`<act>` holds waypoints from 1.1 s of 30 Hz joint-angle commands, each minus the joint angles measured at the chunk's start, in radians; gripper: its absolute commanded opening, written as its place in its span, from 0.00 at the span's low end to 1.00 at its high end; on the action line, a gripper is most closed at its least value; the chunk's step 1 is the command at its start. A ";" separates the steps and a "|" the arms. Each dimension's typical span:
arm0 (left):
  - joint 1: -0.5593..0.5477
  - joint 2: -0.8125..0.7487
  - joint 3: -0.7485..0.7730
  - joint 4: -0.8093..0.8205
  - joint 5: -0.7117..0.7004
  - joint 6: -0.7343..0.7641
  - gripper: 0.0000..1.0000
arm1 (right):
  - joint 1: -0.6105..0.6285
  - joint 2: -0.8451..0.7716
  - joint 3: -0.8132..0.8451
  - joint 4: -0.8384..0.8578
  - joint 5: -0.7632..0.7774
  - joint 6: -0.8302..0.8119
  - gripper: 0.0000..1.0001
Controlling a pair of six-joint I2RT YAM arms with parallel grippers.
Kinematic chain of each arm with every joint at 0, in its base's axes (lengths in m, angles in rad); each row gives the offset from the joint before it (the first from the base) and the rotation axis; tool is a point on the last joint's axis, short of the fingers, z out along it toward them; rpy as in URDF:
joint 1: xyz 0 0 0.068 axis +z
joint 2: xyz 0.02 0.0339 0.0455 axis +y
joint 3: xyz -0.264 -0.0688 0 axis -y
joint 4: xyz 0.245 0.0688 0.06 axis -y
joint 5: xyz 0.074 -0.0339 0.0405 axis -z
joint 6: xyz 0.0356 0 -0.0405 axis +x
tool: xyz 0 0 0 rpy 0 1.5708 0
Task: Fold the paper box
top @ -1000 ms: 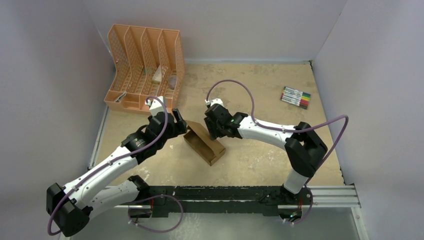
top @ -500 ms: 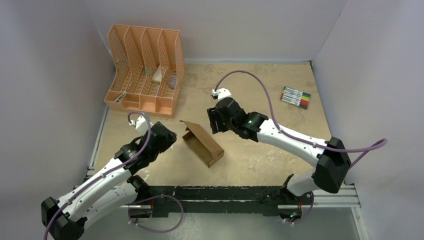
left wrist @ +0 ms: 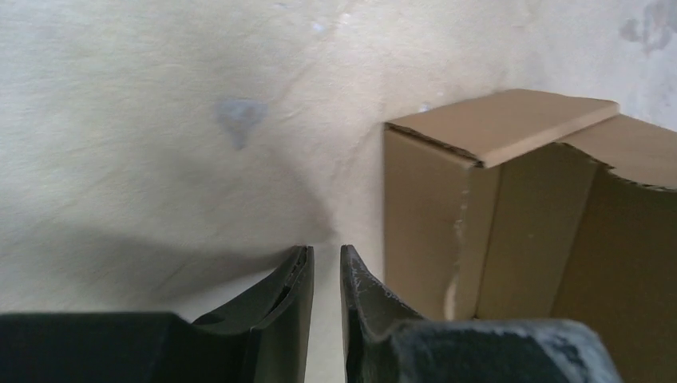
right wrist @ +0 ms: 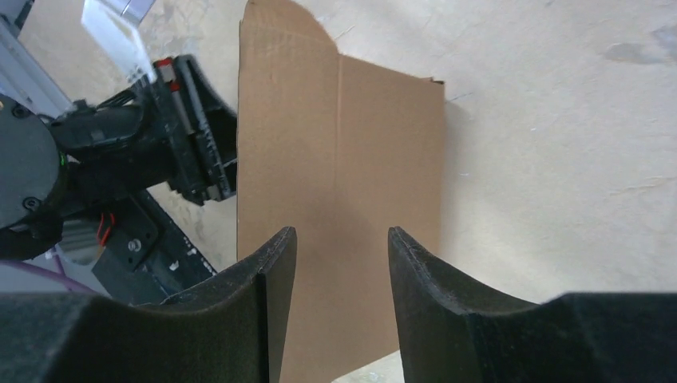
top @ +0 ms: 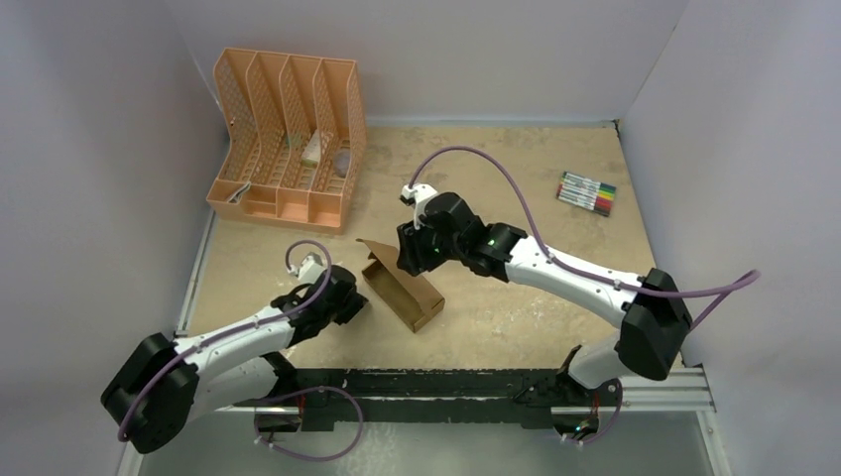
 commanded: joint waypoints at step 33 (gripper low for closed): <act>-0.024 -0.129 0.161 -0.100 -0.280 0.170 0.52 | 0.009 0.240 -0.009 0.016 0.160 -0.199 0.48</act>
